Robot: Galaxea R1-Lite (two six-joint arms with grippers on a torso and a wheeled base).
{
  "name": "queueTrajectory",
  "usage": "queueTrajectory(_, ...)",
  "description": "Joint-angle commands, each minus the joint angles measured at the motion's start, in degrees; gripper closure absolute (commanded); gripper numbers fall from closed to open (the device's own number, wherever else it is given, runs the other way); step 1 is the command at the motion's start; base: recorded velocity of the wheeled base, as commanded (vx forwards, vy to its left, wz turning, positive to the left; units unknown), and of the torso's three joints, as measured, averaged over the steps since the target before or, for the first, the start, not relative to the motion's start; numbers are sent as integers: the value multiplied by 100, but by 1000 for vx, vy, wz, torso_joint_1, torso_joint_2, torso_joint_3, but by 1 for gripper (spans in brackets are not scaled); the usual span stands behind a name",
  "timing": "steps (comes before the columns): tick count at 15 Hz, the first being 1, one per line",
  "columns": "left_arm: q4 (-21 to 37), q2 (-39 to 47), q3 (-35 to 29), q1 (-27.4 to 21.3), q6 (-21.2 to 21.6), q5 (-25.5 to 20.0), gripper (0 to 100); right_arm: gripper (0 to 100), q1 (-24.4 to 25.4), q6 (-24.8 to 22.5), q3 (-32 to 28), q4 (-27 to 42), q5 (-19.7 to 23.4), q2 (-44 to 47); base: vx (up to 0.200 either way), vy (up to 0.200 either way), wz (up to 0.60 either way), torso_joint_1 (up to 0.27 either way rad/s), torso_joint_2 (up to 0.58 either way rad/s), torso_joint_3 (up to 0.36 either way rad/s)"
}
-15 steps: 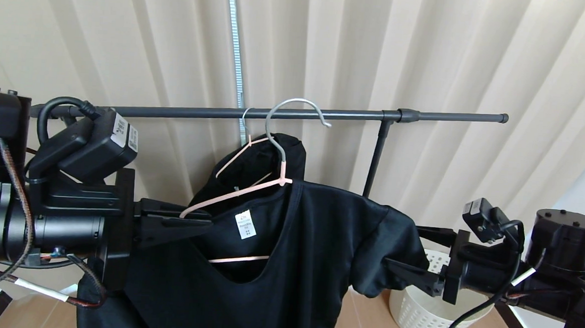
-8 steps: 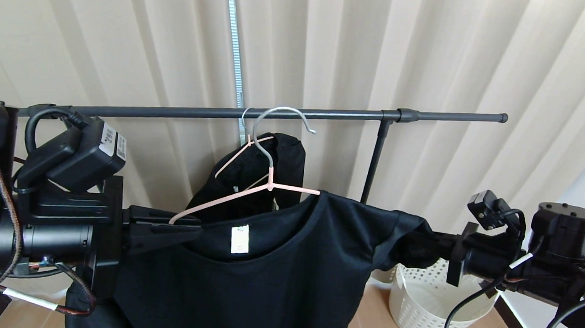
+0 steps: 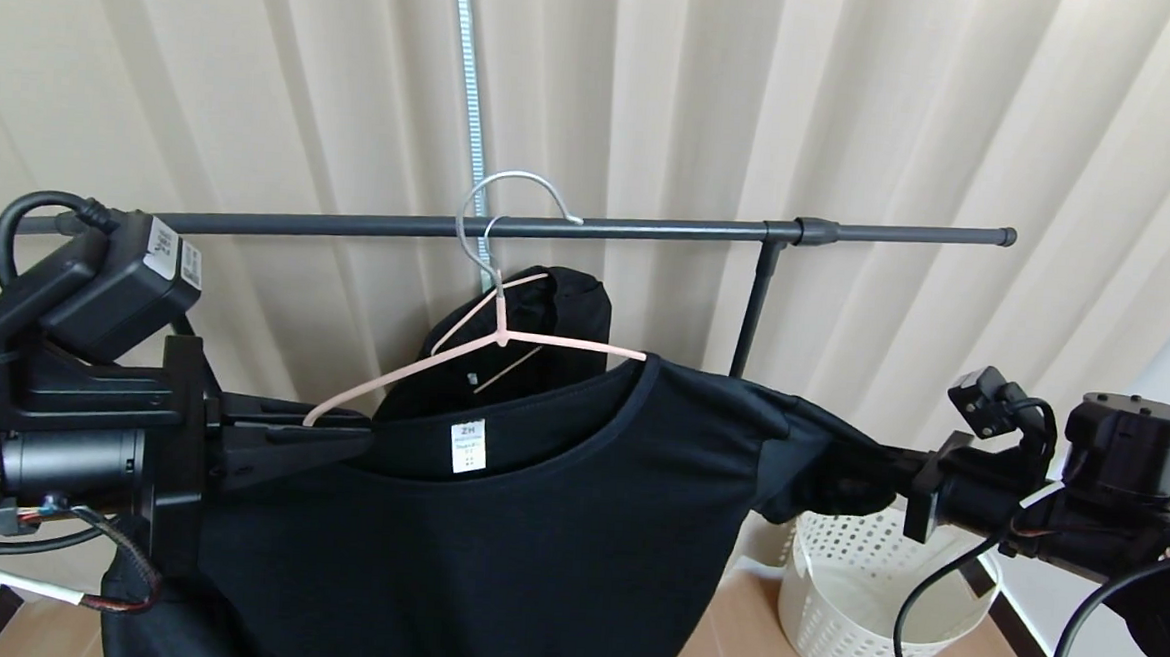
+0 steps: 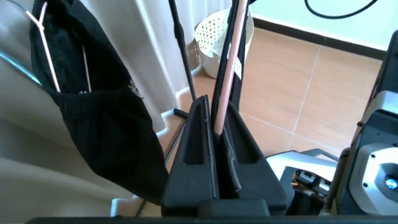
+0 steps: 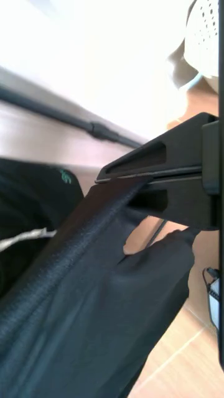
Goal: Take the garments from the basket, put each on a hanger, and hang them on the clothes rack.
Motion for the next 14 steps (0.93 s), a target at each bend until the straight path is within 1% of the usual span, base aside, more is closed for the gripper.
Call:
queueTrajectory(1, -1, -3, -15, 79, -32, 2, 100, 100, -86, 33, -86, 3, -1, 92, 0, 0, 0, 0, 0, 0)
queueTrajectory(5, -1, 41, -41, 79, -111, 2, 100, 100, 2, 33, 20, 82, -1, 127, 0, 0, 0, 0, 0, 0)
queueTrajectory(6, -1, 94, -50, 79, -120, 2, 100, 0, 55, -11, 99, 91, -10, 83, 0, 0, 0, 0, 0, 0)
queueTrajectory(9, -1, 190, -76, 79, -270, 20, 100, 0, 178, -116, 283, 82, -10, -128, 0, 0, 0, 0, 0, 0)
queueTrajectory(11, -1, 287, -182, 105, -375, 37, 100, 0, 213, -670, 503, 73, 51, -321, 0, 0, 0, 0, 0, 0)
queueTrajectory(12, -1, 322, -235, 149, -445, 72, 100, 0, 292, -819, 582, 82, 113, -462, 0, 0, 0, 0, 0, 0)
queueTrajectory(13, -1, 410, -287, 158, -551, 230, 100, 0, 485, -828, 661, 91, 148, -699, 0, 0, 0, 0, 0, 0)
queueTrajectory(14, -1, 471, -331, 149, -621, 371, 100, 0, 556, -828, 697, 108, 148, -884, 0, 0, 0, 0, 0, 0)
